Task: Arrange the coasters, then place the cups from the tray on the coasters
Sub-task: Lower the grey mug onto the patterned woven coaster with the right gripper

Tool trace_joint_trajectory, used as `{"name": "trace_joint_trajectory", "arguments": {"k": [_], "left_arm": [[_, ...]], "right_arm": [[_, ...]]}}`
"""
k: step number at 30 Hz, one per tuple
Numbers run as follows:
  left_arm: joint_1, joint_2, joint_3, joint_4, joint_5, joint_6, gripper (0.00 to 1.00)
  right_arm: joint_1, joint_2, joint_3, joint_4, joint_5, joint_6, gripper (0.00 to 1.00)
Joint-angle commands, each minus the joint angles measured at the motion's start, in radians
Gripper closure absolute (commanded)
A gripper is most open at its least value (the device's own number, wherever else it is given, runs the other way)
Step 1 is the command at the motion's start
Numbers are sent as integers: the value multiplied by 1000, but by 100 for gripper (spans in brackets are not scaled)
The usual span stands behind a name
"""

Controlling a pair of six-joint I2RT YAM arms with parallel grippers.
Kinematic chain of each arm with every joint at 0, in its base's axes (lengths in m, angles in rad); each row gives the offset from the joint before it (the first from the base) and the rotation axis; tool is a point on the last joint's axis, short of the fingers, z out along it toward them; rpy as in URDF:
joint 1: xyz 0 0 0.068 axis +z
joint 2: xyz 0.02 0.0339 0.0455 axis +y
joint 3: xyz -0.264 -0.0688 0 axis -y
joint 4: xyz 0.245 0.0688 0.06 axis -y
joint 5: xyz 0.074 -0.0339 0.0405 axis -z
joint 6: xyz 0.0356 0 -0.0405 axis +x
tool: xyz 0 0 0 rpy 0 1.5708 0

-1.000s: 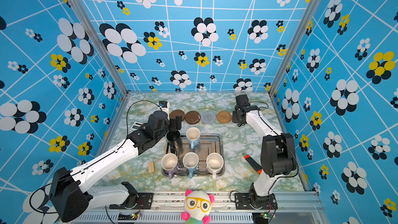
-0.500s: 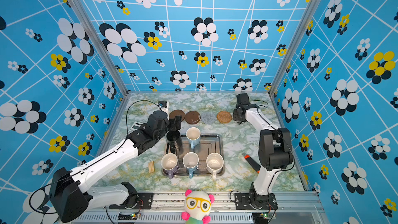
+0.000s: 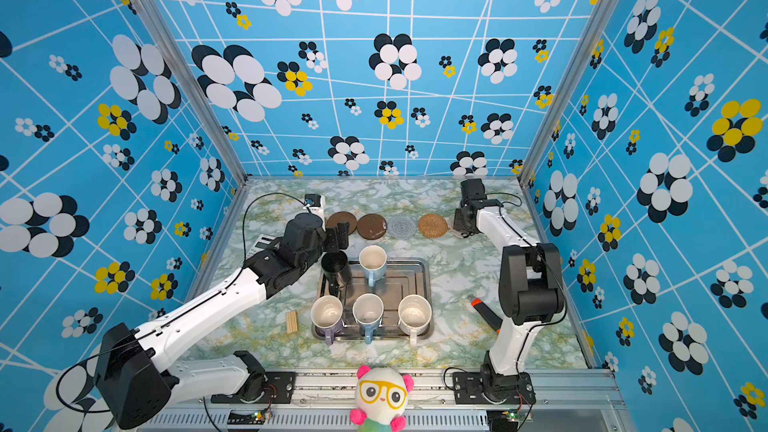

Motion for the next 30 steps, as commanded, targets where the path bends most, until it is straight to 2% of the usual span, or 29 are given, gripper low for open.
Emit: {"name": "trace_joint_trajectory", "arguments": {"k": [1, 30], "left_arm": [[8, -23, -15, -5, -14, -7, 12], [11, -26, -17, -3, -12, -6, 12]], "right_arm": [[-2, -2, 51, 66, 24, -11, 100], [-2, 29, 63, 65, -53, 4, 100]]}}
